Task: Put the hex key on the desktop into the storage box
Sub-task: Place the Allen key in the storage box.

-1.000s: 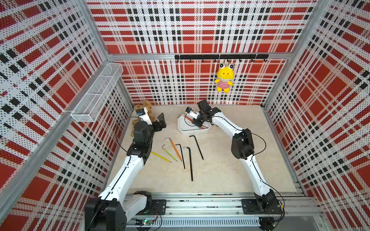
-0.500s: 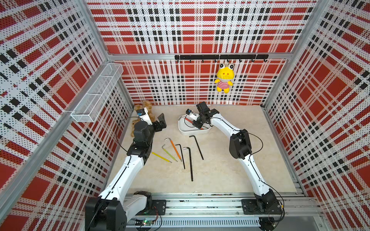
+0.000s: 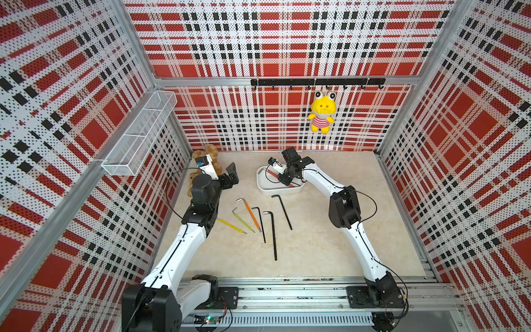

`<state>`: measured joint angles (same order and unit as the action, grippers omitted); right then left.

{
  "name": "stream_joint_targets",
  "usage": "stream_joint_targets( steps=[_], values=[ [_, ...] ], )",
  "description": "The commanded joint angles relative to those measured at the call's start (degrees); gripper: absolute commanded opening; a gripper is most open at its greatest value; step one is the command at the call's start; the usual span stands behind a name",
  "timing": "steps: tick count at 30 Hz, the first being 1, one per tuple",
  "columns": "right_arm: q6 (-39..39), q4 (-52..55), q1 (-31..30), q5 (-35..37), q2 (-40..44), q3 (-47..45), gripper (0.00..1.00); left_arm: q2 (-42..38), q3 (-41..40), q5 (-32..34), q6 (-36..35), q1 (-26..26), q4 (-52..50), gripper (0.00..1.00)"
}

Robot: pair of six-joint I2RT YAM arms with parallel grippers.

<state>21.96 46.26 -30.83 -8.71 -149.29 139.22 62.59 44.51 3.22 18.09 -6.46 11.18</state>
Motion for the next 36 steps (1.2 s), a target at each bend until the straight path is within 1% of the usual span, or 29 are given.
stream_joint_targets(
  steps=[1, 9, 10, 13, 18, 22, 25, 26, 29, 33, 36],
  values=[
    [-1.8, 3.0, 0.1, 0.9, -2.5, -0.4, 0.0, -1.2, -0.1, -0.4, 0.3, 0.4, 1.3, 0.99],
    [-2.6, 3.2, 0.1, 0.8, -2.8, -2.0, 0.0, -1.4, 0.0, -0.1, 0.2, 0.3, 0.9, 0.99],
    [-2.6, 3.3, 0.1, 0.8, -2.9, -2.0, 0.01, -1.4, 0.0, -0.2, 0.2, 0.3, 0.9, 0.99],
    [-3.1, 3.5, 0.0, 1.3, -2.8, -2.4, 0.12, -1.6, 0.0, -0.1, 0.2, 0.2, 0.8, 0.99],
    [-5.4, -1.0, 0.1, 1.0, 0.5, -6.9, 0.22, -1.7, 0.0, 0.2, 0.2, 0.2, 0.7, 0.99],
    [-6.5, -1.8, 0.1, 0.8, 1.4, -6.1, 0.25, -1.7, 0.0, 0.2, 0.1, 0.1, 0.7, 0.99],
    [-7.4, -2.0, 0.1, 0.6, 2.2, -4.7, 0.34, -1.8, 0.0, 0.3, -0.1, 0.0, 0.4, 0.99],
    [-7.7, -2.4, 0.1, 0.5, 3.0, -4.7, 0.38, -1.9, 0.0, 0.5, -0.1, 0.0, 0.3, 0.99],
    [-9.0, -5.4, 0.1, 0.7, 6.6, -5.6, 0.45, -2.2, 0.0, 0.8, -0.2, -0.2, 0.2, 0.99],
    [-12.6, -10.7, 0.1, 3.4, 13.1, -8.6, 0.57, -2.1, 0.2, 0.7, -0.2, -0.2, 0.1, 0.99],
    [-15.3, -12.4, -0.1, 5.2, 18.0, -10.4, 0.59, -2.1, 0.2, 0.9, -0.2, -0.3, 0.1, 0.99]
  ],
)
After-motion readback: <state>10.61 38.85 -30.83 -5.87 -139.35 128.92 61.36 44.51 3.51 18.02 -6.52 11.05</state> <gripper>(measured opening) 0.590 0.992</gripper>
